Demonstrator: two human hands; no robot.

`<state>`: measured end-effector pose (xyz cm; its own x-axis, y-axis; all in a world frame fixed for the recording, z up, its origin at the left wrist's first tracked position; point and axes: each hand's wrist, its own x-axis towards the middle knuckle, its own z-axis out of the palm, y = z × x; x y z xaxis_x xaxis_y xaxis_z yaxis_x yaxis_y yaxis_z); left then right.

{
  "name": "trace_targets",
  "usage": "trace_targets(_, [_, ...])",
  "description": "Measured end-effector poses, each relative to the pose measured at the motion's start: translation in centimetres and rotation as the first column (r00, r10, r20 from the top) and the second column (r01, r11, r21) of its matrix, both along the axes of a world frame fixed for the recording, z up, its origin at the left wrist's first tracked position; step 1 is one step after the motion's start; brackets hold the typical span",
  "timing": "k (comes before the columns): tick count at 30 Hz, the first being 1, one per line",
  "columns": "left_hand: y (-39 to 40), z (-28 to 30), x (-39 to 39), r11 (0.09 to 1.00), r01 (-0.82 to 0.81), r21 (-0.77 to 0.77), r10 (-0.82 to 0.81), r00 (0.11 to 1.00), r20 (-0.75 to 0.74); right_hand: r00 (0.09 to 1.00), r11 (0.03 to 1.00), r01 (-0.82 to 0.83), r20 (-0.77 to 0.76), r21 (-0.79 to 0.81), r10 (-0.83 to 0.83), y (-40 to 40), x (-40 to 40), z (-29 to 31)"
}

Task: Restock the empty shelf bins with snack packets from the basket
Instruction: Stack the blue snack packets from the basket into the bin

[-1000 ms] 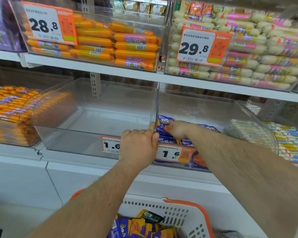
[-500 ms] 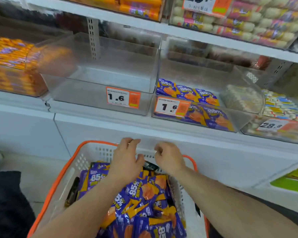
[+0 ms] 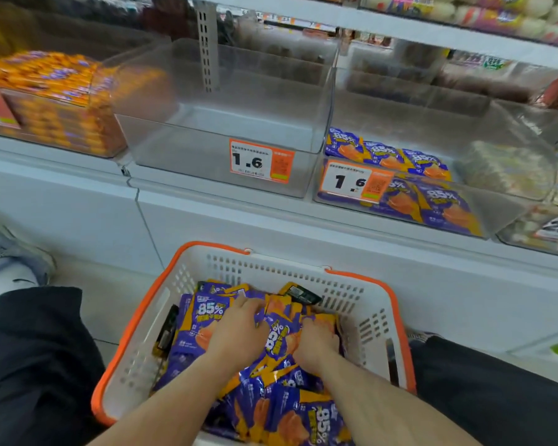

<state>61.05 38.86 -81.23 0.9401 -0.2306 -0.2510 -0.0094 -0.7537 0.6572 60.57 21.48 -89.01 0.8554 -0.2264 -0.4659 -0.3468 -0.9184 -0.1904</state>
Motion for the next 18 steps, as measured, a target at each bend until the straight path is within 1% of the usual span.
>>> trace_targets(4, [-0.5,-0.4,-0.7,0.999,0.033,-0.005,-0.033,0.994,-0.109,1.000,0.983,0.021,-0.009,0.181,-0.019,-0.7,0.6,1.5])
trace_targets(6, [-0.7,-0.2,-0.6,0.999,-0.006,-0.037,0.000,0.985,-0.170,0.998,0.958,0.050,0.019,0.281,-0.058,-1.4,1.6,3.3])
trace_targets(8, [-1.0,0.5,-0.3,0.987,-0.107,-0.117,0.079,0.973,-0.218,0.995,0.920,0.063,0.042,0.387,-0.086,-2.0,2.5,5.7])
trace_targets(9, [-1.2,0.8,0.0,0.969,-0.164,-0.186,0.117,0.964,-0.239,0.992,0.888,0.073,0.055,0.453,-0.109,-2.2,2.8,7.1])
trace_targets(11, [-1.9,1.7,0.7,0.913,-0.252,-0.322,0.166,0.948,-0.270,0.980,0.823,0.093,0.094,0.560,-0.175,-2.4,3.2,10.2])
trace_targets(13, [-2.8,3.3,1.0,0.844,-0.302,-0.444,0.174,0.936,-0.306,0.968,0.771,0.104,0.115,0.628,-0.225,-2.6,3.4,13.2])
trace_targets(15, [-3.6,4.8,1.5,0.783,-0.316,-0.536,0.212,0.946,-0.247,0.963,0.714,0.073,0.137,0.697,-0.232,-2.8,3.5,16.0])
trace_targets(18, [-4.5,7.7,2.0,0.721,-0.253,-0.645,0.241,0.964,-0.109,0.932,0.626,0.034,0.201,0.779,-0.301,-3.0,3.3,19.9])
